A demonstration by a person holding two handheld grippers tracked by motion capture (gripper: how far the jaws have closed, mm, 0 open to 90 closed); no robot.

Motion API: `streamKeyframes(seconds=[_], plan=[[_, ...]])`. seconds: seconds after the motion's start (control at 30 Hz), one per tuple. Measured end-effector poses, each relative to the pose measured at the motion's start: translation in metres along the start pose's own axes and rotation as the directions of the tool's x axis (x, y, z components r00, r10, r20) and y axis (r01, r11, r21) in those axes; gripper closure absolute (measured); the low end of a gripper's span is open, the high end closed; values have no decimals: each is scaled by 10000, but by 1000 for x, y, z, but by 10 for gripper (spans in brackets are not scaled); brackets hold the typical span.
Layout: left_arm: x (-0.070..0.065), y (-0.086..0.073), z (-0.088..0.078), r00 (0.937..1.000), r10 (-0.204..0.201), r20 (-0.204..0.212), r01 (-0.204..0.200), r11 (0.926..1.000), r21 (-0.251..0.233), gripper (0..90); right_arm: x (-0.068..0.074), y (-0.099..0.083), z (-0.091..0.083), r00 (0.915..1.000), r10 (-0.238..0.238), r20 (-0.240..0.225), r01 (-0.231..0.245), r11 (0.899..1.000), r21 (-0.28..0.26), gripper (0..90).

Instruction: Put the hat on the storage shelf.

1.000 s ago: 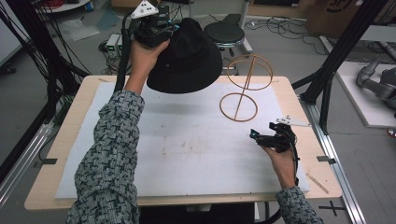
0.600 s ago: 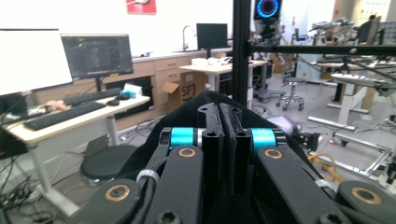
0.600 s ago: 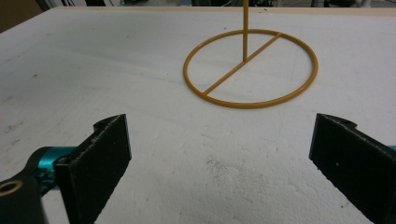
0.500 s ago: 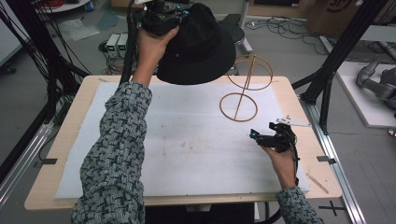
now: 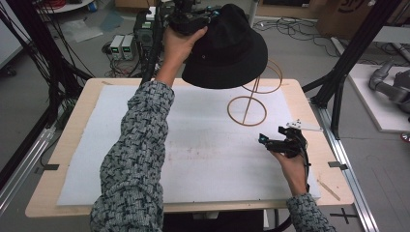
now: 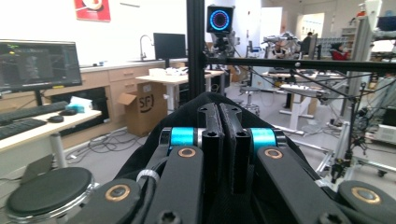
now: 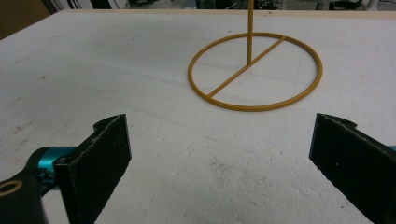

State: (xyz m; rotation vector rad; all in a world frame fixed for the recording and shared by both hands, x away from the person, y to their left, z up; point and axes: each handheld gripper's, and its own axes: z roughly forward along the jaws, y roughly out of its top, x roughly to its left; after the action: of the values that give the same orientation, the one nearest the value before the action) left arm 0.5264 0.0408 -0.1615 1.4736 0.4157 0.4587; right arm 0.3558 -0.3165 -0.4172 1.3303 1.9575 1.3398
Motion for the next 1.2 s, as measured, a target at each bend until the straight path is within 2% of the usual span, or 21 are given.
streamKeyframes(seconds=[0.33, 0.77, 0.97, 1.2], plan=[[-10, -9, 27, 9990, -144, 434, 136, 9998, 173, 869, 1, 0, -1, 10000, 23, -33, -23, 10000, -13, 51], [-14, -33, 58, 9958, -402, 818, 358, 9979, 543, 869, -2, 0, -3, 10000, 92, -29, -92, 10000, 16, 51], [-21, -42, 71, 9943, -328, 1011, 252, 9968, 762, 868, -1, 0, -3, 10000, 14, -29, -13, 10000, 32, 51], [-22, -52, 81, 9931, -302, 1135, 181, 9942, 1061, 867, -2, 0, -5, 10000, 63, -17, -63, 10000, -34, 51]])
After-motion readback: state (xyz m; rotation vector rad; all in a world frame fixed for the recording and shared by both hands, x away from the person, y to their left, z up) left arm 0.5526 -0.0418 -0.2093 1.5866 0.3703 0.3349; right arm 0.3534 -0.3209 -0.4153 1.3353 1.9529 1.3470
